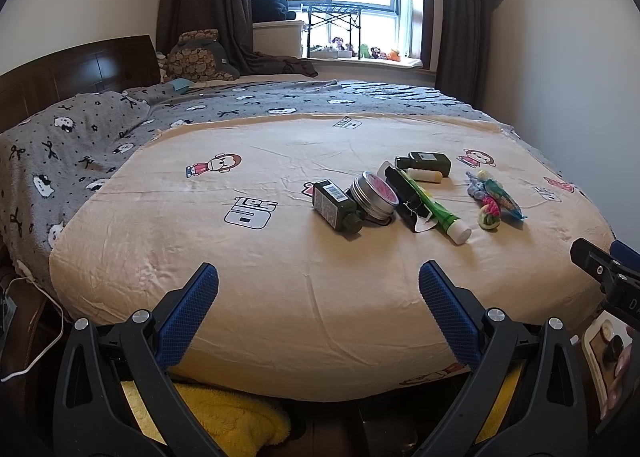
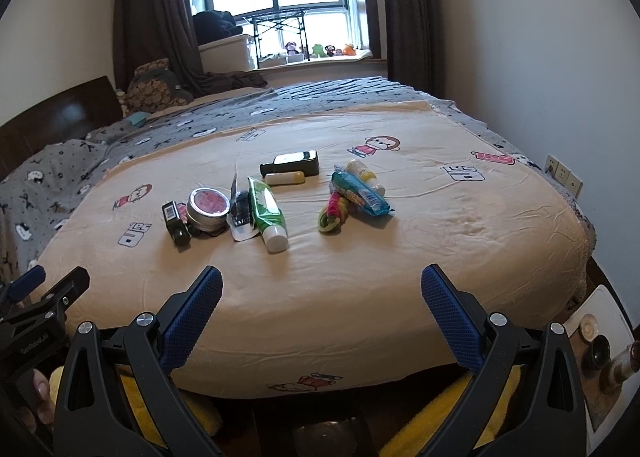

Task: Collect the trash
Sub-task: 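Grasp the dark green bottle with the left tool while the right tool grasps the pink-green cloth, then lower both tools below the bed edge and release items into the bin, then grasp the dark green bottle with the left tool while the right tool grasps the blue wrapper, then lower the blue wrapper into the bin and open the right tool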

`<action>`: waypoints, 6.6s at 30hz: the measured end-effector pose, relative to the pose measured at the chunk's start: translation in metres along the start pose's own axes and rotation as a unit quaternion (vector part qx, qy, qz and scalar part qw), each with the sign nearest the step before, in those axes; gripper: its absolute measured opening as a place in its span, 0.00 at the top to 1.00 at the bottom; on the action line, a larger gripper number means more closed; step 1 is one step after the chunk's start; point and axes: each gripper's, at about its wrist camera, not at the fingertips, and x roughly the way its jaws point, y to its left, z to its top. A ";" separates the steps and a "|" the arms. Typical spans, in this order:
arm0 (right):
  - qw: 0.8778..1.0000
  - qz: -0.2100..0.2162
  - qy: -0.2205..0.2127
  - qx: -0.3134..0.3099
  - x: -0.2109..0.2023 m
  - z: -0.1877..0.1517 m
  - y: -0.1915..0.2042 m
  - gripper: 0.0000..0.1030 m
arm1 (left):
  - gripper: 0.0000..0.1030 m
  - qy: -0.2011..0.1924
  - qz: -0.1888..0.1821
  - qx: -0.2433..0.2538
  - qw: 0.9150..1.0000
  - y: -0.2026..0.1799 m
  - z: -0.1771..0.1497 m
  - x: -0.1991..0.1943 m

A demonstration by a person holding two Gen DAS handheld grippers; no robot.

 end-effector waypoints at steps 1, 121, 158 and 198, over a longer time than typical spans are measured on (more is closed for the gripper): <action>1.000 0.000 -0.004 0.000 0.003 0.000 -0.002 0.03 | 0.08 -0.002 -0.001 0.000 1.000 0.000 0.001 0.003; 0.960 0.057 0.272 -0.039 0.118 -0.153 -0.041 0.43 | 0.43 0.334 -0.225 0.103 0.909 -0.080 -0.185 0.138; 0.994 0.004 0.067 -0.085 0.201 0.057 -0.024 0.29 | 0.29 0.109 -0.054 0.038 0.992 -0.013 0.044 0.208; 0.988 0.094 0.037 -0.114 0.048 0.008 -0.032 0.87 | 0.76 0.049 -0.137 0.089 0.985 -0.029 0.002 0.065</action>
